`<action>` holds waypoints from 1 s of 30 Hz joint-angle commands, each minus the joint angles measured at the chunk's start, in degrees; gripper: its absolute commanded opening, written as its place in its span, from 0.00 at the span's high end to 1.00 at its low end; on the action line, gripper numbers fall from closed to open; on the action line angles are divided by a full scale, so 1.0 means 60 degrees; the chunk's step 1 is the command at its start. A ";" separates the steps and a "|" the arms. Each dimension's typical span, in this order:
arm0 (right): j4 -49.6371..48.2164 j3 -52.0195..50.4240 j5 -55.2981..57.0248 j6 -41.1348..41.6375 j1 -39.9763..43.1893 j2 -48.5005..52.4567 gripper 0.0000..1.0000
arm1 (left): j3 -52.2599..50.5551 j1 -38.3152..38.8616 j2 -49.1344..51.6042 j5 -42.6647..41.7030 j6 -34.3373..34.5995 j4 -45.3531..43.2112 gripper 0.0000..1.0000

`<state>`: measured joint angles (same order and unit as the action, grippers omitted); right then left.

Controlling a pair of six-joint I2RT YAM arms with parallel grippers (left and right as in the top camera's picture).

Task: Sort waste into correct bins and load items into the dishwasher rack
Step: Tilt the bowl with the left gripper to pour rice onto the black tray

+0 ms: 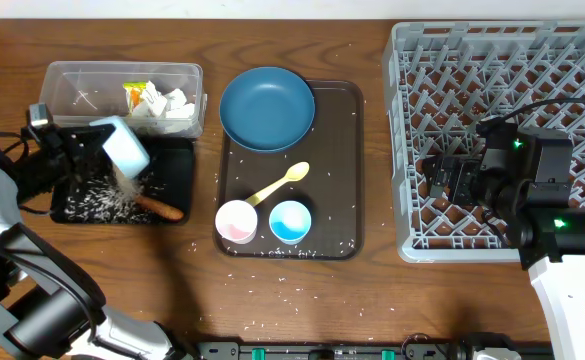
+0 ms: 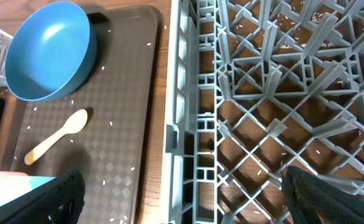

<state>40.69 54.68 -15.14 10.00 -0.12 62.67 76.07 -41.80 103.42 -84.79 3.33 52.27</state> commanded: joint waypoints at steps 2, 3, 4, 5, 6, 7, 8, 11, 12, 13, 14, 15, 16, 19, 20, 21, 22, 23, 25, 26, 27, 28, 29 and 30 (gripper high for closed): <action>0.0055 0.0171 0.0055 -0.0146 0.0080 -0.0029 0.01 | 0.0000 -0.0058 0.0098 -0.0885 0.0535 -0.0040 0.94; 0.0069 0.0171 0.0055 -0.0146 0.0080 -0.0029 0.01 | 0.0000 -0.0058 0.0098 -0.0885 0.0535 -0.0055 0.94; 0.0080 0.0171 0.0055 -0.0146 0.0080 -0.0029 0.01 | 0.0000 -0.0058 0.0098 -0.0885 0.0539 -0.0055 0.94; 0.0084 0.0171 0.0055 -0.0146 0.0080 -0.0029 0.01 | 0.0000 -0.0062 0.0098 -0.0885 0.0579 -0.0051 0.94; 0.0087 0.0171 0.0055 -0.0146 0.0080 -0.0029 0.01 | 0.0000 -0.0062 0.0098 -0.0885 0.0663 -0.0055 0.94; 0.0084 0.0171 0.0055 -0.0146 0.0080 -0.0029 0.01 | 0.0000 -0.0058 0.0098 -0.0885 0.0805 -0.0051 0.94; 0.0084 0.0171 0.0055 -0.0146 0.0080 -0.0029 0.01 | 0.0000 -0.0058 0.0098 -0.0885 0.1035 -0.0047 0.94; 0.0084 0.0171 0.0058 -0.0146 0.0080 -0.0029 0.01 | 0.0000 -0.0058 0.0098 -0.0889 0.1883 -0.0015 0.94; 0.0084 0.0171 0.0055 -0.0146 0.0080 -0.0029 0.01 | 0.0000 -0.0058 0.0098 -0.0889 0.2047 -0.0018 0.94; 0.0084 0.0171 0.0058 -0.0146 0.0080 -0.0029 0.01 | 0.0000 -0.0058 0.0098 -0.0885 0.2073 -0.0018 0.94; 0.0084 0.0171 0.0058 -0.0146 0.0080 -0.0029 0.01 | 0.0000 -0.0058 0.0098 -0.0885 0.2069 -0.0022 0.94; 0.0084 0.0171 0.0058 -0.0146 0.0080 -0.0029 0.01 | 0.0000 -0.0058 0.0098 -0.0885 0.2065 -0.0022 0.94; 0.0084 0.0171 0.0058 -0.0146 0.0080 -0.0029 0.01 | 0.0000 -0.0058 0.0098 -0.0885 0.2065 -0.0022 0.94; 0.0084 0.0171 0.0058 -0.0146 0.0080 -0.0029 0.01 | 0.0000 -0.0040 0.0091 -0.0889 0.2051 0.0178 0.94; 0.0087 0.0171 0.0058 -0.0149 0.0080 -0.0029 0.01 | 0.0000 -0.0025 0.0080 -0.0889 0.1909 0.0448 0.94; 0.0087 0.0171 0.0058 -0.0149 0.0080 -0.0029 0.01 | 0.0000 0.0007 0.0051 -0.0885 0.1647 0.0641 0.94; 0.0098 0.0171 0.0058 -0.0149 0.0080 -0.0029 0.01 | 0.0000 0.0025 0.0029 -0.0889 0.1377 0.0681 0.94; 0.0109 0.0171 0.0058 -0.0149 0.0080 -0.0029 0.01 | 0.0000 0.0040 0.0022 -0.0882 0.1217 0.0674 0.94; 0.0113 0.0171 0.0058 -0.0149 0.0080 -0.0029 0.01 | 0.0000 0.0044 0.0022 -0.0878 0.1220 0.0688 0.94; 0.0113 0.0171 0.0058 -0.0160 0.0080 -0.0029 0.01 | 0.0000 0.0062 0.0022 -0.0878 0.1286 0.0758 0.94; 0.0113 0.0171 0.0058 -0.0211 0.0080 -0.0029 0.01 | 0.0000 0.0069 -0.0007 -0.0878 0.1282 0.0787 0.94; 0.0117 0.0171 0.0058 -0.0222 0.0080 -0.0029 0.01 | 0.0000 0.0069 -0.0018 -0.0860 0.1249 0.0641 0.94; 0.0113 0.0171 0.0058 -0.0222 0.0080 -0.0029 0.01 | 0.0000 0.0062 -0.0018 -0.0845 0.1246 0.0266 0.94; 0.0113 0.0171 0.0058 -0.0219 0.0080 -0.0029 0.01 | 0.0000 0.0047 -0.0007 -0.0816 0.1359 0.0117 0.94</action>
<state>41.32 54.68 -15.14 9.82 -0.10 62.67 76.03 -41.56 103.50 -88.55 12.34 54.33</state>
